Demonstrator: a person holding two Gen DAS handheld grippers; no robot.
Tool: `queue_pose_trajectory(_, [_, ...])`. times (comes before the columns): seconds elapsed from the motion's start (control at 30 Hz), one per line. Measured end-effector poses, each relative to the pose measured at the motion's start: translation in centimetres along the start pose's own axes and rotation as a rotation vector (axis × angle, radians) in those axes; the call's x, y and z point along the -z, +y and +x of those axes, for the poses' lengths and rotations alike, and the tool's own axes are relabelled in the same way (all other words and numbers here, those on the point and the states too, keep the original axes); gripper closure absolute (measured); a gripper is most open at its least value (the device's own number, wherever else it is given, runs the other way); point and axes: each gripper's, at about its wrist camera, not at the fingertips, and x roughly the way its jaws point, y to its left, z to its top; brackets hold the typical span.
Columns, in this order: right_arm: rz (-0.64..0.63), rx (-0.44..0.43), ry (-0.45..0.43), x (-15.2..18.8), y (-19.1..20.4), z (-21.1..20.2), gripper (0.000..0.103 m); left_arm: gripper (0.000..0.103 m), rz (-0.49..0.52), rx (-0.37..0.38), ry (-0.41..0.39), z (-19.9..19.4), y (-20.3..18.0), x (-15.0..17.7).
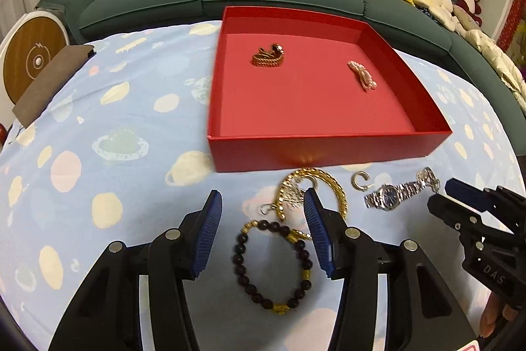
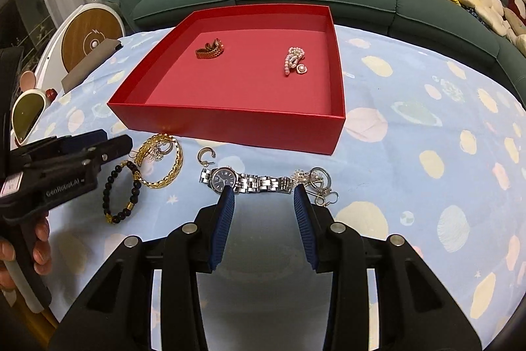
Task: Organize jewelry
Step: 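Grasp the twisted gold bangle with the left gripper while the right gripper approaches the silver watch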
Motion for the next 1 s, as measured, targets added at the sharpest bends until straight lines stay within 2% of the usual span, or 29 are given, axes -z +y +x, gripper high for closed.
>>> queue_pose_trajectory(0.07, [-0.001,0.016,-0.016,-0.1,-0.2,-0.3,0.065,0.054,0.014,-0.013,-0.002,0.4,-0.7,0.6])
queue_pose_trajectory(0.17, [0.041,0.016,-0.029,-0.4,-0.8,-0.4,0.059,0.062,0.031,-0.002,0.0,1.1,-1.3,0.6])
queue_pose_trajectory(0.37, [0.029,0.006,-0.013,-0.7,-0.7,0.8,0.058,0.088,0.024,0.041,0.017,2.9,-1.4,-0.1])
queue_pose_trajectory(0.5, [0.028,0.003,0.013,-0.6,-1.1,1.7,0.058,0.1,0.034,0.057,0.008,2.7,-1.4,-0.1])
queue_pose_trajectory(0.7, [0.008,-0.006,0.017,-0.6,-0.9,1.6,0.058,0.102,0.064,0.082,-0.016,1.9,-1.9,0.0])
queue_pose_trajectory(0.83, [0.001,-0.011,0.013,-0.5,-0.8,1.3,0.058,0.102,0.068,0.115,-0.061,0.4,-2.1,-0.4])
queue_pose_trajectory(1.0, [-0.014,-0.029,0.013,-0.3,-0.4,1.4,0.058,0.102,0.04,0.124,-0.083,-0.7,-1.4,-0.8])
